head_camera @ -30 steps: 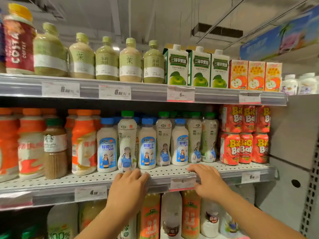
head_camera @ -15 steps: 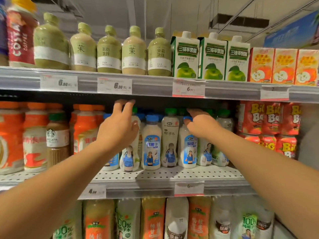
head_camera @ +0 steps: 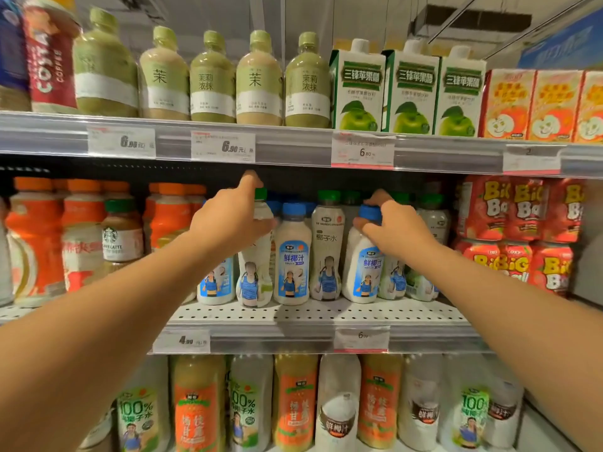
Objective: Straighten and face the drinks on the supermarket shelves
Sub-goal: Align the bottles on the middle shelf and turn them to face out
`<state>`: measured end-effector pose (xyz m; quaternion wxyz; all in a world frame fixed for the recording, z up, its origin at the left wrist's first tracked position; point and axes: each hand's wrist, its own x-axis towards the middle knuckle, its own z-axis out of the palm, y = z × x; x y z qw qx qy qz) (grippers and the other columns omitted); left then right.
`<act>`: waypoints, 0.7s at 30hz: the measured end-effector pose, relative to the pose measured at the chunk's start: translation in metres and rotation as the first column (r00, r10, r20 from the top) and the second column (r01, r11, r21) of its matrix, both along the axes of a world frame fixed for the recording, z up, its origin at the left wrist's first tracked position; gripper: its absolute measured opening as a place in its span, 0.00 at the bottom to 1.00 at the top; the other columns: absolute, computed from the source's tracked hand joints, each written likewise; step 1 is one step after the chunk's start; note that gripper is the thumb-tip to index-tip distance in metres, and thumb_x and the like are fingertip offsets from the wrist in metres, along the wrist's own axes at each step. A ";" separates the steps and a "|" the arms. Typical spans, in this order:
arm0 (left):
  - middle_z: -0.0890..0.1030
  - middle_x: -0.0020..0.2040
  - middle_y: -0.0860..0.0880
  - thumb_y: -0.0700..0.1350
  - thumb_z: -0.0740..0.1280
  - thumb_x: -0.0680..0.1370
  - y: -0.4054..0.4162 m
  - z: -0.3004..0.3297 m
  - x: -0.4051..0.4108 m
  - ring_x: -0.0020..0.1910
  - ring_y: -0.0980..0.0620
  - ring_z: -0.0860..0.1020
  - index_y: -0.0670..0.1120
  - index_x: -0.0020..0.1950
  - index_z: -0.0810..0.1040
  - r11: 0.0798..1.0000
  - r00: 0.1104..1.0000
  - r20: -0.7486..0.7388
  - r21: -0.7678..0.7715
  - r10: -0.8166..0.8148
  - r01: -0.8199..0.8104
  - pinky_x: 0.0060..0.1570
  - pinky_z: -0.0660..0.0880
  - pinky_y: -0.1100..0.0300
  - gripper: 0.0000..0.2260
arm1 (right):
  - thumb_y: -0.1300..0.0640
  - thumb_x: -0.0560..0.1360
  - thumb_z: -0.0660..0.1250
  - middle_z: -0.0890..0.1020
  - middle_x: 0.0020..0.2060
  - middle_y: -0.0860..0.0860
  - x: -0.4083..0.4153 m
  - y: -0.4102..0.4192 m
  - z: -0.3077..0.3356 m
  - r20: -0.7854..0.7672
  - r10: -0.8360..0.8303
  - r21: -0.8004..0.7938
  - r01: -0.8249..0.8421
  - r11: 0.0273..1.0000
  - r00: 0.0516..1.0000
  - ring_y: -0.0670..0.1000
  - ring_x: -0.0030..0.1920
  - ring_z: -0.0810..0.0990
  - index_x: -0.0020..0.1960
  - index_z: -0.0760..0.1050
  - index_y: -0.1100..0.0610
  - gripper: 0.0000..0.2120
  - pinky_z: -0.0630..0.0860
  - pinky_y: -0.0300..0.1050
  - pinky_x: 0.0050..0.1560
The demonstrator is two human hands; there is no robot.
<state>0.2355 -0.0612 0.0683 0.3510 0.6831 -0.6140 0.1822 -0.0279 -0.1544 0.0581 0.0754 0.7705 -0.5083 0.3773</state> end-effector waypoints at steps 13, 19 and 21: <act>0.76 0.59 0.48 0.58 0.73 0.70 0.072 -0.021 0.006 0.43 0.45 0.79 0.57 0.63 0.60 0.963 0.987 0.055 -0.219 -0.151 0.159 0.42 0.77 0.50 0.29 | 0.41 0.78 0.62 0.76 0.50 0.46 0.019 0.089 0.000 -0.034 0.197 -0.260 -0.199 0.945 0.980 0.49 0.43 0.75 0.62 0.70 0.50 0.17 0.68 0.44 0.40; 0.78 0.52 0.51 0.58 0.74 0.69 0.112 -0.006 0.042 0.40 0.50 0.76 0.56 0.64 0.63 0.947 0.990 -0.054 -0.303 -0.131 0.109 0.39 0.77 0.51 0.29 | 0.42 0.78 0.61 0.77 0.50 0.47 0.082 0.105 0.012 0.034 0.294 -0.199 -0.282 0.939 0.955 0.50 0.46 0.76 0.61 0.69 0.50 0.16 0.73 0.47 0.42; 0.78 0.52 0.51 0.57 0.74 0.69 0.123 -0.009 0.058 0.40 0.51 0.75 0.56 0.64 0.63 0.952 0.993 -0.051 -0.295 -0.105 0.085 0.36 0.74 0.54 0.29 | 0.42 0.79 0.60 0.77 0.51 0.48 0.104 0.104 0.009 0.044 0.294 -0.168 -0.283 0.944 0.955 0.51 0.47 0.76 0.61 0.68 0.49 0.15 0.74 0.49 0.44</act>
